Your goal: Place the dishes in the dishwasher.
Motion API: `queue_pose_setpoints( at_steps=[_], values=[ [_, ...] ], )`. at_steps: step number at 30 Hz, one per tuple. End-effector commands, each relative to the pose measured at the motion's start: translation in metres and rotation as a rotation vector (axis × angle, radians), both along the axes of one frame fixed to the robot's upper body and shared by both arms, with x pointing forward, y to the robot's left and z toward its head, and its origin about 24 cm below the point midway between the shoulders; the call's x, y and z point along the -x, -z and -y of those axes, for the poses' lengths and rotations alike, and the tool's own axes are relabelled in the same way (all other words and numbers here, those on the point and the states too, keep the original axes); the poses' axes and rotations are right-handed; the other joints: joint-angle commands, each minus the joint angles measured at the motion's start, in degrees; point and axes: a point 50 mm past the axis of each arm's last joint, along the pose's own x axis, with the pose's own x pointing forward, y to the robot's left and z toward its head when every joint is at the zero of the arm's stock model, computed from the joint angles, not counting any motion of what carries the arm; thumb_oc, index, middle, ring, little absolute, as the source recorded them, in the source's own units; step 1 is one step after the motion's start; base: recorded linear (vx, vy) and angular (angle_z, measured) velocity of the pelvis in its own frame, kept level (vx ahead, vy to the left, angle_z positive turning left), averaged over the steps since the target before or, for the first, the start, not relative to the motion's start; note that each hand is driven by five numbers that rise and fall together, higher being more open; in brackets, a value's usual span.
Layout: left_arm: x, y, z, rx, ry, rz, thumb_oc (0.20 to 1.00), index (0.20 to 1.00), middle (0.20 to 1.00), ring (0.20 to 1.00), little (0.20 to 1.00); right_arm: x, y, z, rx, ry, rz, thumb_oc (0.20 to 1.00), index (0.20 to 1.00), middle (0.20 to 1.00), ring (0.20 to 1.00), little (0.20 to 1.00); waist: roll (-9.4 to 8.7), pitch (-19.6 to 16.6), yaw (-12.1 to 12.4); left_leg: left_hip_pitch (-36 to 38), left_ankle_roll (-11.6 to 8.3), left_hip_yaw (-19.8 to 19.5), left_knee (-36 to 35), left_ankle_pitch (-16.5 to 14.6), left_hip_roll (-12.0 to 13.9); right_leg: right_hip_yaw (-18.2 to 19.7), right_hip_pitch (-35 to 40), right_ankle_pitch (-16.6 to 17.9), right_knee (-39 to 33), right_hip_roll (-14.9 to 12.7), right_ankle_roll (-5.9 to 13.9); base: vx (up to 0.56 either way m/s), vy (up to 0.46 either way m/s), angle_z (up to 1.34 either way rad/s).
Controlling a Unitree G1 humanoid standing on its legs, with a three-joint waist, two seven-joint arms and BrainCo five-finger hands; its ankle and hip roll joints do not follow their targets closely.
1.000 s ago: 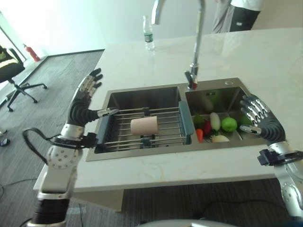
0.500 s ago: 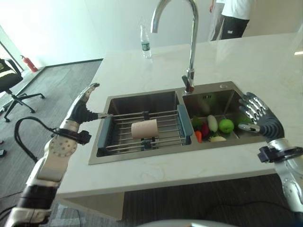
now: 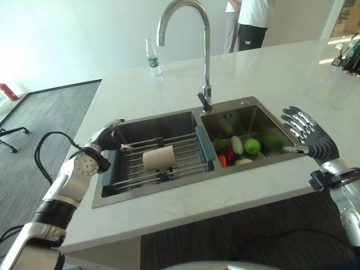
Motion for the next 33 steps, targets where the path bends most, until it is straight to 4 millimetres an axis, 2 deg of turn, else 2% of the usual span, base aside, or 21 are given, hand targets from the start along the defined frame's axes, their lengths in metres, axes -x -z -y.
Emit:
queue_pose_setpoints(
  at_steps=[1, 7, 22, 33],
  values=[
    [-0.018, -0.04, -0.016, -0.07, -0.045, 0.091, 1.0, 1.0, 1.0, 1.0, 1.0, -0.01, -0.035, -0.005, 0.024, -0.058, 0.146, 1.0, 1.0, 1.0, 1.0, 1.0, -0.16, -0.2, -0.5, 1.2, -0.21, 1.7, 0.4, -3.8, 1.7, -1.5, 2.6, -5.6, 0.3, -1.4, 3.68, 0.02, 0.013, -0.19],
    [-0.022, -0.019, -0.014, -0.069, -0.06, -0.008, 1.0, 1.0, 1.0, 1.0, 1.0, -0.008, -0.037, -0.004, 0.032, -0.081, 0.139, 1.0, 1.0, 1.0, 1.0, 1.0, -0.17, -0.5, -1.8, 1.6, 0.04, 2.9, 0.4, -4.1, 1.7, -0.3, 2.3, -5.6, 0.3, -1.3, 3.81, 0.04, 0.002, -0.14],
    [-0.013, 0.031, -0.004, -0.047, -0.09, -0.187, 1.0, 1.0, 1.0, 1.0, 1.0, -0.007, -0.034, -0.007, 0.054, -0.099, 0.122, 1.0, 1.0, 1.0, 1.0, 1.0, -0.51, -0.2, -2.9, 2.1, 0.45, 4.3, 0.4, -4.3, 1.8, 1.0, 2.1, -5.5, 0.3, -1.0, 3.77, 0.03, -0.002, -0.03],
    [-0.008, 0.047, -0.011, -0.093, -0.134, -0.235, 1.0, 1.0, 1.0, 1.0, 1.0, -0.005, -0.034, -0.007, 0.064, -0.099, 0.119, 1.0, 1.0, 1.0, 1.0, 1.0, -0.71, -0.3, -3.7, 2.5, 0.51, 5.2, 0.4, -4.4, 1.8, 1.8, 1.9, -5.3, 0.3, -0.8, 3.79, 0.0, -0.001, -0.03]
  ],
)
